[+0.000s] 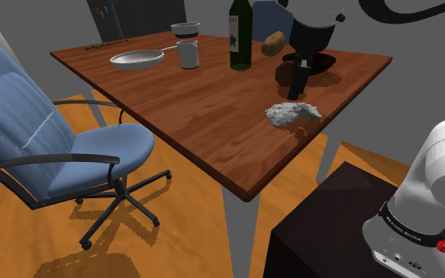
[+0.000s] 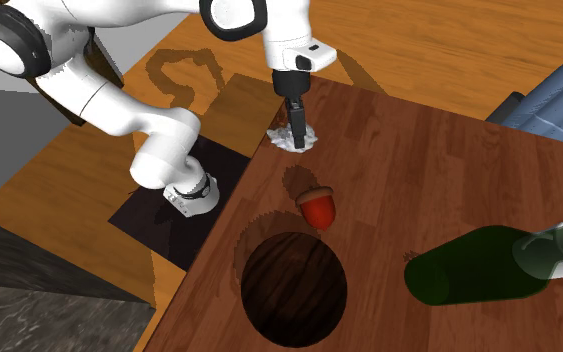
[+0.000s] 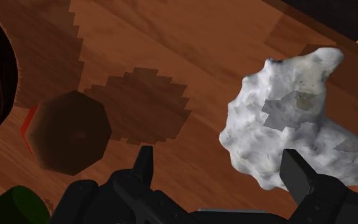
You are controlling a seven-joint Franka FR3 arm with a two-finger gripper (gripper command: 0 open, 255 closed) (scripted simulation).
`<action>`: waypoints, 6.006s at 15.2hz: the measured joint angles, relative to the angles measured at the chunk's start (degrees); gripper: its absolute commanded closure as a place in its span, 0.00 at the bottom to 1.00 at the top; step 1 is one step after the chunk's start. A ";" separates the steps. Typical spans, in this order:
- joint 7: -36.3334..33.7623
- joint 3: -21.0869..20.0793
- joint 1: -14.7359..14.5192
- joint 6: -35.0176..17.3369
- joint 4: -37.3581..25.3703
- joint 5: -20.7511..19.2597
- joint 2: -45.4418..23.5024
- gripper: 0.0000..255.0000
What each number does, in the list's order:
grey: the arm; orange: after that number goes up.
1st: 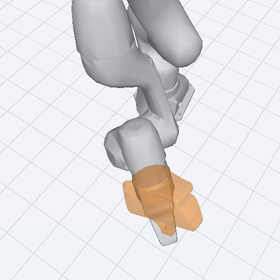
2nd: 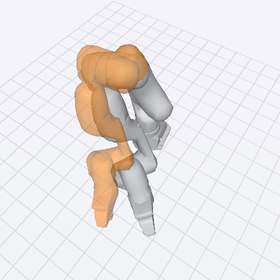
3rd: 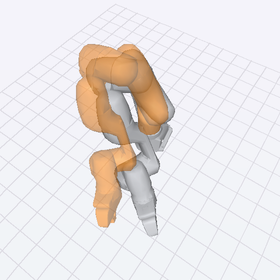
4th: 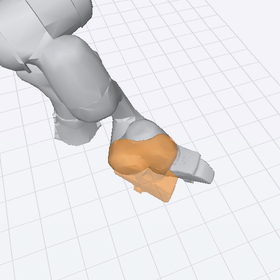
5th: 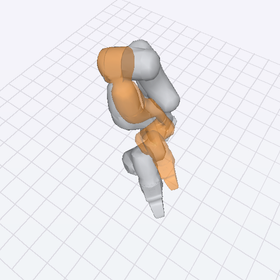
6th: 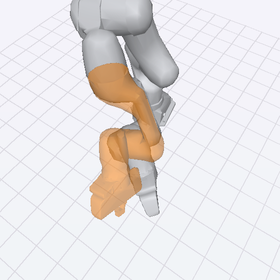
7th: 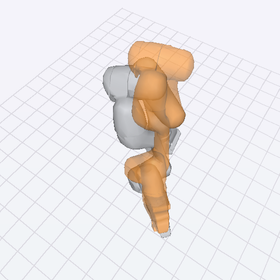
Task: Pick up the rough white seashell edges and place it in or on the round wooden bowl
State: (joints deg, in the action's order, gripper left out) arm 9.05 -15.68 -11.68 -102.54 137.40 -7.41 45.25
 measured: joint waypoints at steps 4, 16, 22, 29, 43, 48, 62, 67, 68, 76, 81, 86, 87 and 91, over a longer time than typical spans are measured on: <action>0.00 0.00 0.00 0.00 0.00 0.00 0.00 1.00; 8.82 13.80 -2.93 14.38 -7.30 14.83 -7.15 0.00; 10.36 15.47 -3.53 13.44 -3.43 18.03 -7.09 0.00; 10.35 15.29 -3.61 12.44 -2.16 18.25 -6.83 0.00; 10.10 15.32 -3.63 13.70 -3.84 18.23 -7.23 1.00; 9.57 15.57 -3.65 17.40 -8.16 18.09 -7.79 1.00; 7.81 15.99 -3.91 27.17 -21.72 18.15 -11.44 1.00; 11.66 19.38 -2.98 29.20 -25.11 15.96 -13.47 1.00; 12.87 20.35 -2.71 29.53 -25.74 15.33 -13.97 1.00; 24.62 29.45 -0.39 31.18 -33.99 10.58 -21.89 1.00; 32.47 35.23 1.16 32.94 -41.77 9.21 -28.49 1.00; 40.90 41.01 3.31 34.60 -51.29 9.86 -37.65 1.00; 42.49 42.04 3.86 35.14 -53.47 10.29 -39.58 1.00; 49.42 46.17 7.39 38.11 -64.45 13.54 -49.26 1.00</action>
State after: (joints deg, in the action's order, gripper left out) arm 58.47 30.49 -4.30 -64.43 72.96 6.12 -4.01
